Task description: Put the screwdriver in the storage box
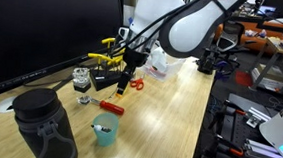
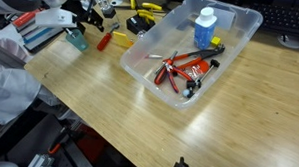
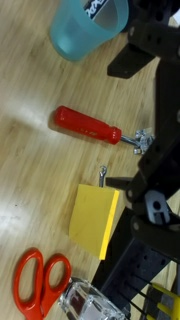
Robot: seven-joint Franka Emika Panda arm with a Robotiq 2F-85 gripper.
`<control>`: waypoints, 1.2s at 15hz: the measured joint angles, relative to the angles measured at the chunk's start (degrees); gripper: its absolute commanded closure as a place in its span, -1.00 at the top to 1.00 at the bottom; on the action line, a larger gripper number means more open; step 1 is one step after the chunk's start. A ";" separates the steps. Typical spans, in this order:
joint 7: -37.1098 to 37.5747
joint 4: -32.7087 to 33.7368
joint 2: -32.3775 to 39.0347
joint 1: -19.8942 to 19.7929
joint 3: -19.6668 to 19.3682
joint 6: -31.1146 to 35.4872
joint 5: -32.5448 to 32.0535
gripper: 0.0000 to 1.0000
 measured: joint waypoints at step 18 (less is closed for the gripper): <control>-0.21 13.16 17.73 3.99 0.93 -2.62 -4.97 1.00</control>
